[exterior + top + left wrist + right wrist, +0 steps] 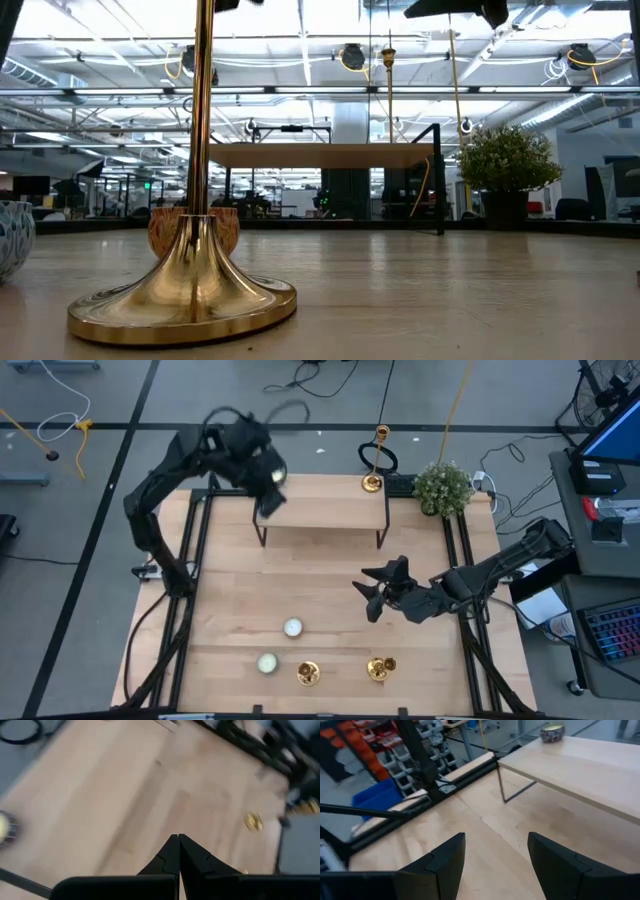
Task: Pick & Place candle stick holders
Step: Put the right gold candle holder on the shelf aligned with the other gold candle holder
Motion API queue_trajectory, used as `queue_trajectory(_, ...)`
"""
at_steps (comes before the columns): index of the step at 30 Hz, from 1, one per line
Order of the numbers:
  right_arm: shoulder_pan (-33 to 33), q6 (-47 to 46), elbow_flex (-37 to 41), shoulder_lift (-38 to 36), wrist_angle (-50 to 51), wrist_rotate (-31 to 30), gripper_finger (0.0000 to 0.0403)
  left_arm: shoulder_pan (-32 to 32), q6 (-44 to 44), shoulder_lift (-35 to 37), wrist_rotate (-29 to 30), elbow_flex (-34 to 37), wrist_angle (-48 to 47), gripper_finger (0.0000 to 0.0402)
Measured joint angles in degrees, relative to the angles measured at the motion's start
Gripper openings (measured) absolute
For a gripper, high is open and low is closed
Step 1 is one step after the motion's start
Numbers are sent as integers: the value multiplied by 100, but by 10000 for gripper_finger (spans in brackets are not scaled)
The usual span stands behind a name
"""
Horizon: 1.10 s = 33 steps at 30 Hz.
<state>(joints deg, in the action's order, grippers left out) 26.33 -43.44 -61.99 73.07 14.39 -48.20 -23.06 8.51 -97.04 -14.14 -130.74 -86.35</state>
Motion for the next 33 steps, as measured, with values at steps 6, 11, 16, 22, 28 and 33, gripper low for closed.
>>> queue_trajectory(6, 0, 72, 2, -219, 1, 242, 212, 1491, 345, 95, 17, 2, -117, 1)
queue_trajectory(11, 0, 81, 2, -416, -1, 354, 212, 2600, 1079, 136, 24, -2, 201, 1)
queue_trajectory(16, 0, 87, 0, -638, 1, 370, 212, 3486, 1846, 120, 205, 214, 647, 2)
queue_trajectory(22, 0, 109, 0, -844, 1, 383, 212, 4248, 2658, 121, 498, 838, 689, 5)
queue_trajectory(28, 0, 172, 2, -908, 1, 487, 212, 4835, 3499, 260, 771, 1754, 682, 4)
queue_trajectory(33, 0, 152, 1, -908, 1, 487, 212, 4890, 4433, 577, 933, 2567, 494, 2)
